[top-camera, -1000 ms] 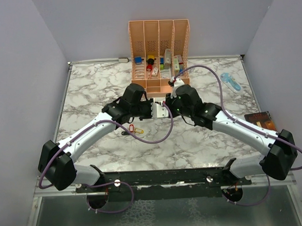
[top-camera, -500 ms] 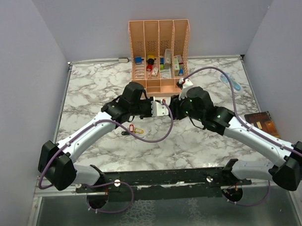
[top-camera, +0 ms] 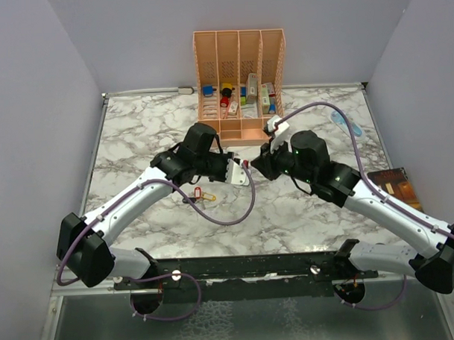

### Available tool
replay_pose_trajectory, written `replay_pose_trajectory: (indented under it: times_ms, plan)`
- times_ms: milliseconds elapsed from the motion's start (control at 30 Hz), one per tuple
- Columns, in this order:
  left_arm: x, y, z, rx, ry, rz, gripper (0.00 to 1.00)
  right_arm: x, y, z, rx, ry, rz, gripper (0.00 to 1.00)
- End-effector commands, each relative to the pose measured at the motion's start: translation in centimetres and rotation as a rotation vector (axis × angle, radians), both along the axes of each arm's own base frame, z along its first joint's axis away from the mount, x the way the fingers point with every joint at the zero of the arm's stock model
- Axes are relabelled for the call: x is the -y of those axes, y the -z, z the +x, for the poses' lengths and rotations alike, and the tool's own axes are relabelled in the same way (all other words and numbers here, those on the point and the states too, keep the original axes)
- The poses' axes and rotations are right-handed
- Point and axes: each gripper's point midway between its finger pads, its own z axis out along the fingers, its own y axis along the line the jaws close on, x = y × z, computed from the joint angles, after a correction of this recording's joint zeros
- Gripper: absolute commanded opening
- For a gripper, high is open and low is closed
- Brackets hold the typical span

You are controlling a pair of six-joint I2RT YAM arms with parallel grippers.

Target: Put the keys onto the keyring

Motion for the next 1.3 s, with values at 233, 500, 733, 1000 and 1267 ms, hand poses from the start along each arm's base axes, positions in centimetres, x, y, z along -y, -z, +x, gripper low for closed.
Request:
replay_pose_trajectory:
  times_ms: [233, 500, 733, 1000, 1267]
  plan:
    - [0.2, -2.0, -5.8, 0.054, 0.381, -0.065, 0.0, -1.7, -1.1, -3.0, 0.081, -0.304, -0.041, 0.19]
    - [0.2, -2.0, -6.0, 0.055, 0.421, -0.057, 0.0, -2.6, -0.5, -4.3, 0.025, -0.39, -0.031, 0.25]
    - [0.1, -1.8, -6.0, 0.05, 0.431, -0.053, 0.0, -3.0, 0.8, -5.3, -0.034, -0.443, -0.028, 0.24]
    - [0.2, -2.0, -6.2, 0.05, 0.447, -0.061, 0.0, -3.0, 1.1, -5.4, -0.037, -0.444, -0.033, 0.21]
    - [0.1, -2.1, -6.2, 0.054, 0.452, -0.057, 0.0, -3.4, 2.1, -5.6, -0.073, -0.471, -0.036, 0.21]
